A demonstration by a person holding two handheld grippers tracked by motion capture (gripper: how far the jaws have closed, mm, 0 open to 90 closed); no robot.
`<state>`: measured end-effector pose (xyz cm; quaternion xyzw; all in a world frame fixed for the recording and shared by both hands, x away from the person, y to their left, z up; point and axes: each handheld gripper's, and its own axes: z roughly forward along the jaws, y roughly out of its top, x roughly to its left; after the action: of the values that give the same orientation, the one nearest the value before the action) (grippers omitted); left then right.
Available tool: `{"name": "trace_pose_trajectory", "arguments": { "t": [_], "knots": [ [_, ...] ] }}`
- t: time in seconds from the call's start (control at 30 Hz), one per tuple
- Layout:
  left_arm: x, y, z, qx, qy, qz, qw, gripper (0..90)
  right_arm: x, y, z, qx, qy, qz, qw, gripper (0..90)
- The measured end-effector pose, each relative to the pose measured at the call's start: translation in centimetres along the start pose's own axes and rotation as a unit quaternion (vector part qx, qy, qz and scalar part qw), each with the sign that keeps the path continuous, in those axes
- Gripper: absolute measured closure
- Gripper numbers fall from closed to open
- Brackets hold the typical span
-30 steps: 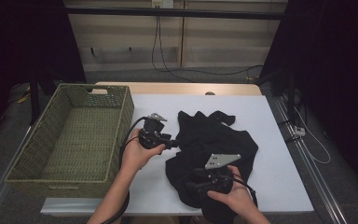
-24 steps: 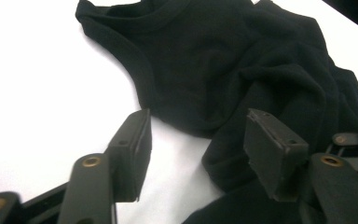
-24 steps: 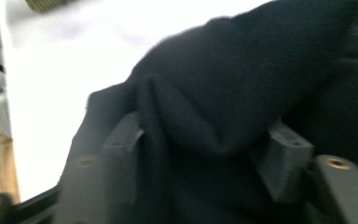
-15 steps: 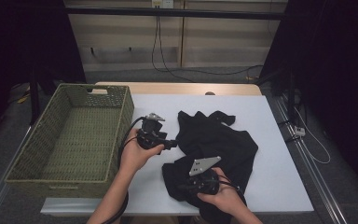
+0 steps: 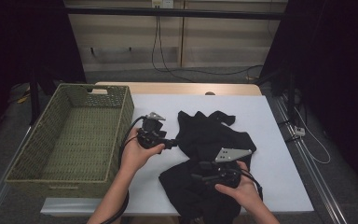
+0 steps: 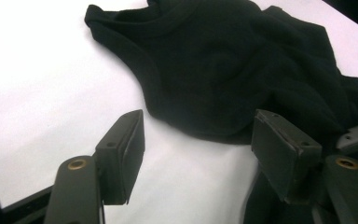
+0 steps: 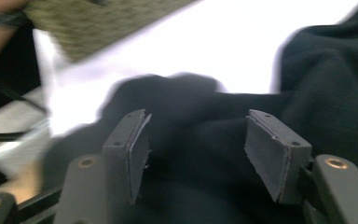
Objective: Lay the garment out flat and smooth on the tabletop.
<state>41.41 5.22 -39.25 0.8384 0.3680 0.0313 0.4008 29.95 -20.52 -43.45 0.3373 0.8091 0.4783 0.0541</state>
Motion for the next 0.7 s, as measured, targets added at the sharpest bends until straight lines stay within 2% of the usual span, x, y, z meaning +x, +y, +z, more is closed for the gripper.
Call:
{"name": "trace_pose_trajectory", "arguments": {
  "t": [0.07,0.13,0.2,0.23,0.27,0.3,0.37,0.43,0.53,0.57,0.63,0.7],
  "knots": [
    [0.1,-0.1,0.2,0.001,0.003,-0.001,1.0,33.7,0.0,-0.3,0.9,0.02,-0.016,-0.006,0.9996,39.8],
    [0.1,-0.1,0.3,0.003,0.003,-0.001,1.0,33.2,0.4,-0.5,2.4,0.051,-0.022,-0.031,0.998,42.0],
    [0.1,-0.2,0.3,0.003,0.004,-0.002,1.0,32.7,0.9,-0.7,3.8,0.069,-0.022,-0.043,0.9965,42.9],
    [0.0,-0.2,0.3,0.001,0.005,-0.002,1.0,32.6,1.2,-0.6,4.1,0.066,-0.031,-0.054,0.9959,46.0],
    [0.0,-0.2,0.3,0.002,0.005,-0.002,1.0,32.5,1.4,-0.4,4.3,0.07,-0.035,-0.064,0.9949,54.5],
    [0.1,-0.2,0.3,0.003,0.003,0.0,1.0,32.5,1.6,-0.2,4.3,0.075,-0.025,-0.071,0.9943,66.0],
    [0.1,-0.2,0.4,0.003,0.003,-0.002,1.0,32.7,1.8,-0.3,4.3,0.077,-0.02,-0.08,0.9936,81.4],
    [0.1,-0.2,0.5,0.006,0.005,-0.001,1.0,32.7,1.9,-0.4,4.3,0.079,-0.018,-0.086,0.993,86.0],
    [-0.1,-0.2,0.6,0.007,0.002,0.0,1.0,33.0,2.2,-0.5,4.1,0.082,-0.015,-0.094,0.9921,87.3],
    [-0.1,-0.2,0.6,0.008,0.001,0.002,1.0,33.1,2.2,-0.4,4.1,0.086,-0.006,-0.098,0.9915,87.6],
    [-0.1,-0.1,0.5,0.005,0.002,0.002,1.0,33.3,2.6,-0.5,3.9,0.097,0.03,-0.097,0.9901,87.8],
    [0.0,-0.1,0.3,0.004,0.001,0.0,1.0,33.5,3.2,-0.7,3.6,0.111,0.073,-0.106,0.9855,87.8]
  ]
}}
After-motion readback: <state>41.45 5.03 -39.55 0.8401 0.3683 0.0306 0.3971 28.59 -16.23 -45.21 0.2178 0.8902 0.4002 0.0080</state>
